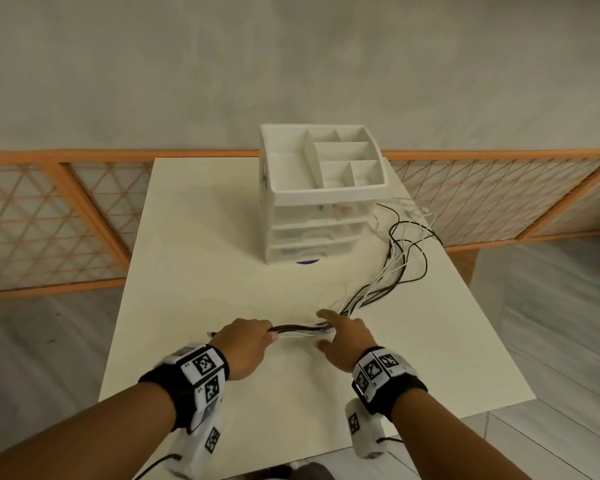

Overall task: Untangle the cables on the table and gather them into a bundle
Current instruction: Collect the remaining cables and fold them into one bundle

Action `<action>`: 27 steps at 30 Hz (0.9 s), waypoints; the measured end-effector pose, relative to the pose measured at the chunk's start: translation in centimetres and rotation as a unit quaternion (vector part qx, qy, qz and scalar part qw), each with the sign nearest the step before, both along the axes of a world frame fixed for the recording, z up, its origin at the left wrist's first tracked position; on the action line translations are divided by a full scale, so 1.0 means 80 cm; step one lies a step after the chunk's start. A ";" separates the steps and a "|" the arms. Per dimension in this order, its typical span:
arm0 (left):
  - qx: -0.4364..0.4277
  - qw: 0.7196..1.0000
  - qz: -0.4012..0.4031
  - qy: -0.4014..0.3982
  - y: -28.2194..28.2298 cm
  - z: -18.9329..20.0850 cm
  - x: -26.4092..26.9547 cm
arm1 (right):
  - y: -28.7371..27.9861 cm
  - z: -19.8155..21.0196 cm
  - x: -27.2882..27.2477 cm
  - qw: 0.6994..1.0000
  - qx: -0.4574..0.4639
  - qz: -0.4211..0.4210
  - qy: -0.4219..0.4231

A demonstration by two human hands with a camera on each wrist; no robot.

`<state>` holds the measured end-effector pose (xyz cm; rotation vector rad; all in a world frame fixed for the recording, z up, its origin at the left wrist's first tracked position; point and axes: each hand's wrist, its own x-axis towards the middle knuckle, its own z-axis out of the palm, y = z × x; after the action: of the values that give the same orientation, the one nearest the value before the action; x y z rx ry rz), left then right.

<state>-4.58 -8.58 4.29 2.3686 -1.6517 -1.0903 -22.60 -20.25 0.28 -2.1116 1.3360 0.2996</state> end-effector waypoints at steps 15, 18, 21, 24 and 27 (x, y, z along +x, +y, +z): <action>-0.112 0.992 -0.004 0.062 0.022 0.021 0.009 | 0.037 0.041 0.014 0.965 -0.020 0.046 -0.256; -0.131 0.985 -0.010 0.110 0.016 0.023 0.000 | 0.049 0.056 0.025 0.960 -0.024 0.096 -0.262; -0.202 0.964 0.050 0.166 0.006 0.035 0.007 | 0.042 0.076 0.032 0.940 0.000 0.074 -0.333; -0.262 0.912 0.162 0.270 0.002 0.055 0.015 | 0.029 0.090 0.028 0.904 0.092 -0.019 -0.416; -0.239 0.786 0.300 0.485 0.002 0.059 0.004 | 0.028 0.100 0.022 0.878 0.137 -0.023 -0.458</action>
<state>-4.27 -8.42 8.98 1.3744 -0.6124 -1.2052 -20.87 -17.97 8.30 -1.6133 0.7049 -0.4703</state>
